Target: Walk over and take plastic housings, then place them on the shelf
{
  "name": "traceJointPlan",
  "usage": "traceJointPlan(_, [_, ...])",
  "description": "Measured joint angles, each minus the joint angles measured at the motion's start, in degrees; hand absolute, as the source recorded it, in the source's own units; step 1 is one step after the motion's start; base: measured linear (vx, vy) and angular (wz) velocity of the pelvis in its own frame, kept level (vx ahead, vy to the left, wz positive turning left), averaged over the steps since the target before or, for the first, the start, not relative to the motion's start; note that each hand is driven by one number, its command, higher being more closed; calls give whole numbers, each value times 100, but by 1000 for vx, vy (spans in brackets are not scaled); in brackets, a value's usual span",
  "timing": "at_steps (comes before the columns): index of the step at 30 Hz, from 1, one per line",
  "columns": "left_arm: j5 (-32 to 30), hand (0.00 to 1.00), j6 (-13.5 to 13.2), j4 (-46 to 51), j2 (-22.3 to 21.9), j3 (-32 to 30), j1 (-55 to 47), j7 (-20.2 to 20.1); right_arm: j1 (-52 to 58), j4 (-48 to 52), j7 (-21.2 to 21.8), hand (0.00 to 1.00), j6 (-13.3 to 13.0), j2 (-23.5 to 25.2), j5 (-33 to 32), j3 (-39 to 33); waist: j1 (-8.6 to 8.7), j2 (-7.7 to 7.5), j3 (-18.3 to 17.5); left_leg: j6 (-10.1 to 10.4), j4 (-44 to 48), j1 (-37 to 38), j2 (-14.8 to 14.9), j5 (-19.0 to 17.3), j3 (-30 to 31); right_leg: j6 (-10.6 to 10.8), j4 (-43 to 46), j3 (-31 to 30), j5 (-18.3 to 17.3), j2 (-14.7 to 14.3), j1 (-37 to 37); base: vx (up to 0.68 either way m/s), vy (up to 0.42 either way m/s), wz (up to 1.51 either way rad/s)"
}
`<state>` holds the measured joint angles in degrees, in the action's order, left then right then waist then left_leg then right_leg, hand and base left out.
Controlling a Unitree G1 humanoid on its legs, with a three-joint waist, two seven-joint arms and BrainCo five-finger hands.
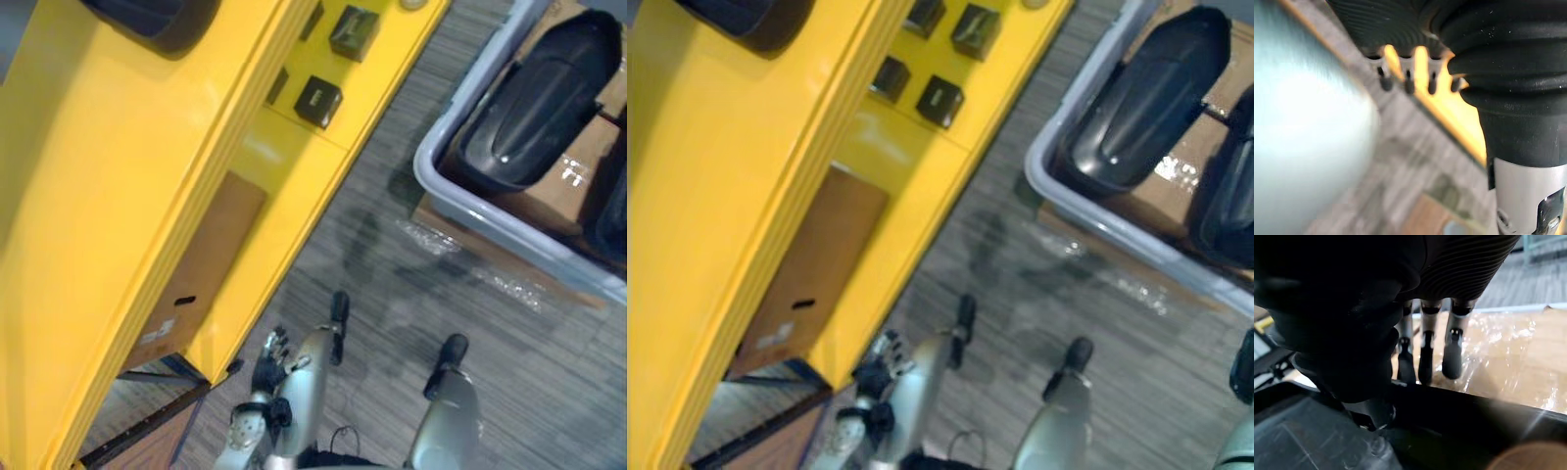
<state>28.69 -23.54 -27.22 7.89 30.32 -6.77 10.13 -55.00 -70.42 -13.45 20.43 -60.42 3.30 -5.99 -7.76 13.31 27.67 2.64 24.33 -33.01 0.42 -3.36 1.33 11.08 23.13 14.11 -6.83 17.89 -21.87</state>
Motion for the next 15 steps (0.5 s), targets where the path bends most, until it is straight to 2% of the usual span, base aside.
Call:
traceJointPlan(3, [-2, 0, -32, 287, -55, 80, -4, -2, 31, 3, -441, 100, -67, 128, -24, -16, -9, -1, 0, 12, 5, 2, 9, 11, 27, -9, 34, 26, -12, -7, 13, 3, -12, 4])
traceJointPlan(6, [10, 0, -202, 619, -57, 88, -4, 33, 174, 6, -791, 100, -323, 325, -31, -298, 54, -11, 7, 12, 15, 109, 6, 11, 111, -10, -6, 167, -11, -13, 226, 15, -1, 13])
traceJointPlan(10, [10, 0, -303, 1001, -25, 79, -5, 37, 263, 242, -1001, 100, -674, 448, -21, -294, 85, -43, 28, 18, -8, 254, 76, 7, 136, -17, -123, 251, -6, -93, 472, -9, -6, 4])
traceJointPlan(12, [18, 0, -353, 1228, 40, 88, -12, 34, 340, 483, -1180, 100, -931, 531, 46, -287, 176, -129, 74, 46, -104, 392, 112, 29, 145, -39, -229, 337, 13, -132, 663, -33, -19, 12])
traceJointPlan(13, [20, 0, -360, 1282, 64, 92, -16, 33, 384, 553, -1223, 100, -973, 561, 84, -284, 223, -165, 87, 51, -156, 438, 116, 50, 141, -42, -271, 369, 25, -134, 733, -8, -22, 25])
traceJointPlan(14, [25, 0, -361, 1391, 101, 73, -22, 35, 576, 735, -1329, 100, -1054, 630, 127, -284, 303, -240, 81, 55, -289, 537, 108, 110, 141, -47, -358, 470, 41, -126, 865, 17, -35, 31])
traceJointPlan(15, [28, 0, -360, 1559, 175, 42, -36, 39, 795, 911, -1428, 100, -1069, 731, 241, -285, 380, -378, 81, 53, -453, 635, 88, 196, 144, -51, -417, 539, 48, -106, 971, 26, -38, 34])
